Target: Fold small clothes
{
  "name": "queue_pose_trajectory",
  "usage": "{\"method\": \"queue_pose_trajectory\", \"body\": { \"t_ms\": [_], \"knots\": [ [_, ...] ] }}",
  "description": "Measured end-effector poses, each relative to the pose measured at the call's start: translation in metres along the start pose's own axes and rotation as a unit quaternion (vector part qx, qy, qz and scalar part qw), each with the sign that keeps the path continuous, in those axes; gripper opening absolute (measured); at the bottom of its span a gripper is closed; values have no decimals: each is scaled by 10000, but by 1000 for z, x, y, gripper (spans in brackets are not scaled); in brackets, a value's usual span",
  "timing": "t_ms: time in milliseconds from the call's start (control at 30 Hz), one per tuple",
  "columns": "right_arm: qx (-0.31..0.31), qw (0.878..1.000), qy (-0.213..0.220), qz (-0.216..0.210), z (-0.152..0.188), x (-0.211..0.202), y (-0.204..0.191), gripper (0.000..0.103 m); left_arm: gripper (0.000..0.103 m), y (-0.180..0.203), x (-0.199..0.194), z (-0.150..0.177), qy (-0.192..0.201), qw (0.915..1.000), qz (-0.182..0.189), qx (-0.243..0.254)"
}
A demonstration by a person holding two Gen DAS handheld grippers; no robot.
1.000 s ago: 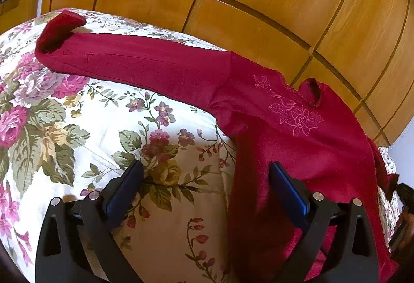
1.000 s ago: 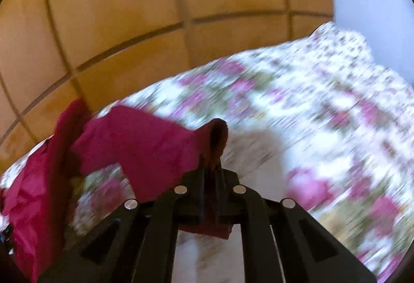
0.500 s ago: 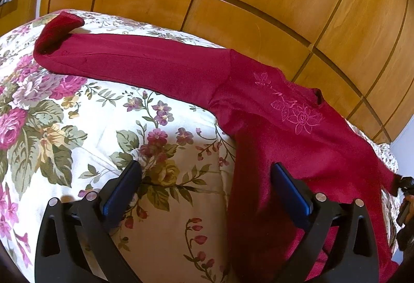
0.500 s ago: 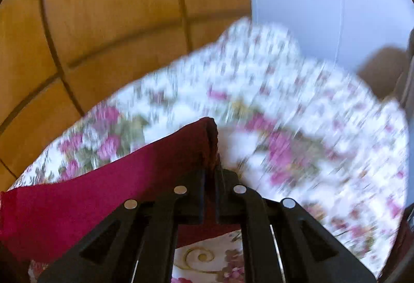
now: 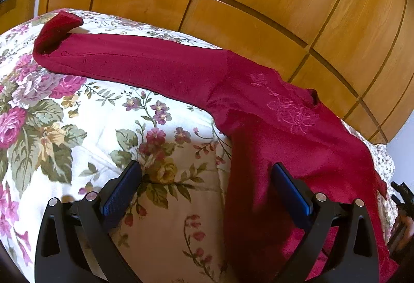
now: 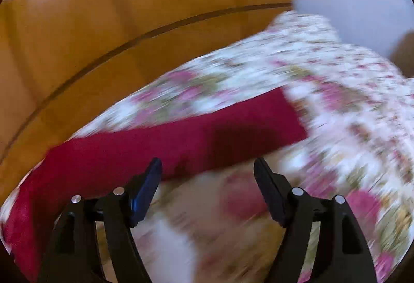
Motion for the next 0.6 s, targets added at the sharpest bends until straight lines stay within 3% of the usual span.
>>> {"method": "queue_pose_trajectory", "body": {
  "t_ms": [167,300,433,500,600],
  "knots": [
    [-471,9894,-392,-1317,35,-13,-74,70,99,7,-24,20,-274,9979,582,32],
    [-741,9774,-616,-1882,59,-20,-114,69,99,11,-47,38,-668,9890,1263,-372],
    [-707,9724,-806,-2074,83,-23,-132,70,96,14,-54,49,-1112,9775,1641,-716],
    [-721,9696,-965,-2130,95,-24,-138,72,88,15,-52,57,-1399,9684,1815,-982],
    [-841,9707,-922,-2054,98,-29,-143,75,78,24,-53,72,-1626,9627,1890,-1053]
  ]
}}
Point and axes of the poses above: each gripper's, at about its wrist camera, not at the fingertips, and x roughly the way its jaws point, y to its right, z to its underside, the point moved 4 cm from there along x, roughly the way its jaws point, and after that the axes turned 12 degrees about -x, right-handed, at the moved point
